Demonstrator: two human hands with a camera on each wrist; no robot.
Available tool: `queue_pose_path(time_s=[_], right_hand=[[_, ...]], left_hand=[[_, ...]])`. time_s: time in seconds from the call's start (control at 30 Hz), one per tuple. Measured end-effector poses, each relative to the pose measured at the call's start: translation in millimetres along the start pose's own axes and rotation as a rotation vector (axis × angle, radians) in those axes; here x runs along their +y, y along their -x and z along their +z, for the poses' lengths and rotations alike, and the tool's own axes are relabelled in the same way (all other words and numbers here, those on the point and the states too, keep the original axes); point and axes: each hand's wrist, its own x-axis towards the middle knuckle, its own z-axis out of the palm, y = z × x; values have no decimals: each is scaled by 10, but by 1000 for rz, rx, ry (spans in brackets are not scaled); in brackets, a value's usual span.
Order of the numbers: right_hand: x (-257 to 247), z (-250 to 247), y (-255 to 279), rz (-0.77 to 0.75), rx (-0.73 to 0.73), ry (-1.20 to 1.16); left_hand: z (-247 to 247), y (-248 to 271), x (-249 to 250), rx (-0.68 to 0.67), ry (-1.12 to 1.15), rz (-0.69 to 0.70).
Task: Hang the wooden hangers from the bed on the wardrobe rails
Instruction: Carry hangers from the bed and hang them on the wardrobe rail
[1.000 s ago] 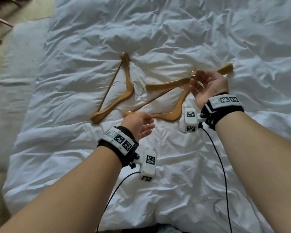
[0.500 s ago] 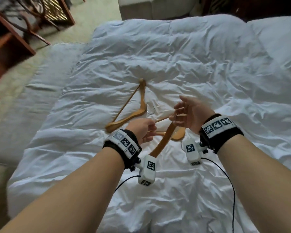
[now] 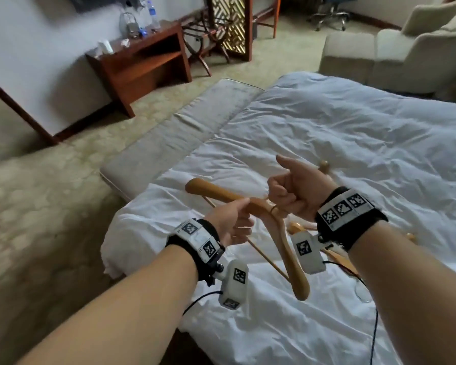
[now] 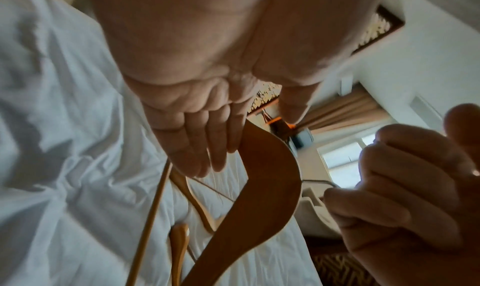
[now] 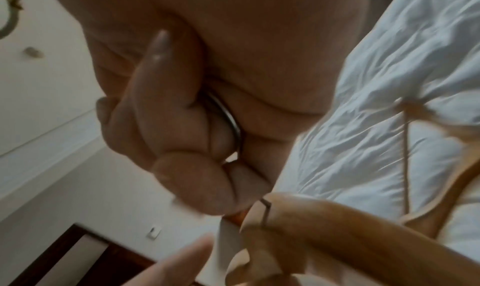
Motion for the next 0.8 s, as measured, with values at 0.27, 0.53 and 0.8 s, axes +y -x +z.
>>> queue_pose_path(time_s=[0.27,0.53,0.8], right_hand=[[-110,1701,-863,149,-468,16],[207,3771,-1198,13,-199,349],[1047,5449,-1219,55,-170,488]], left_hand=[[-1352,736,-564,63,648,160],[-2664,1882,-1421,449,909,358],[-3614,3081,-2539,737,1210,431]])
